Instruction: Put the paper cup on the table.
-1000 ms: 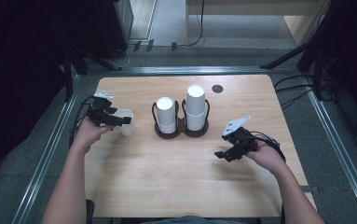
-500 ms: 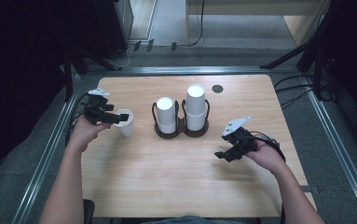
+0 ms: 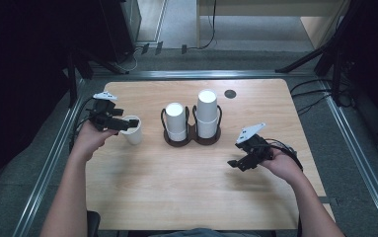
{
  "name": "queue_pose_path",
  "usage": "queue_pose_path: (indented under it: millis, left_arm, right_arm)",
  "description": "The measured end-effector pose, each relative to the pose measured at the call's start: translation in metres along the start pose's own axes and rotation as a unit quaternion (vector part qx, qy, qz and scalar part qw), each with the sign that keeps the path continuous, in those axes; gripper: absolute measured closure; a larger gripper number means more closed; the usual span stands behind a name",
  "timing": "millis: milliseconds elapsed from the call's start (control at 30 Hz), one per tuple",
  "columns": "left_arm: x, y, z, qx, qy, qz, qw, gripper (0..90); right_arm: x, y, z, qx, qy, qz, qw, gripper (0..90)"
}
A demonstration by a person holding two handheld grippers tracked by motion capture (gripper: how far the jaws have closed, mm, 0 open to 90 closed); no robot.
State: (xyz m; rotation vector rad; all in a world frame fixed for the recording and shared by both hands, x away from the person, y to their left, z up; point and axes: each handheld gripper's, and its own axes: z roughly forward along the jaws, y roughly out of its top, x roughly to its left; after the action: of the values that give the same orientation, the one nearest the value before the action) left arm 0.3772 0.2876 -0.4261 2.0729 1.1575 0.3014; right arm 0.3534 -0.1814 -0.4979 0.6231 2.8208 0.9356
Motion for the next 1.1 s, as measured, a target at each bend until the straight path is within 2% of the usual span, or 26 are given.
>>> queue_pose_path:
  millis: [133,633,967,1100]
  left_arm:
    - [-0.006,0.001,0.0,0.005,-0.002,0.008,1.0,13.0]
    - [-0.02,-0.008,0.003,0.013,-0.016,0.013,0.9997,12.7]
    - [-0.034,-0.006,0.012,0.019,-0.026,0.029,0.9991,12.6]
    - [-0.042,-0.006,0.017,0.02,-0.032,0.047,0.9982,12.6]
  right_arm:
    - [0.0,0.0,-0.002,-0.002,-0.003,0.001,1.0,23.1]
    - [0.0,0.002,-0.003,-0.002,-0.004,-0.005,1.0,23.1]
    - [-0.001,0.002,-0.004,-0.004,-0.006,-0.004,1.0,23.1]
    - [-0.001,0.003,-0.005,-0.005,-0.007,-0.004,1.0,23.1]
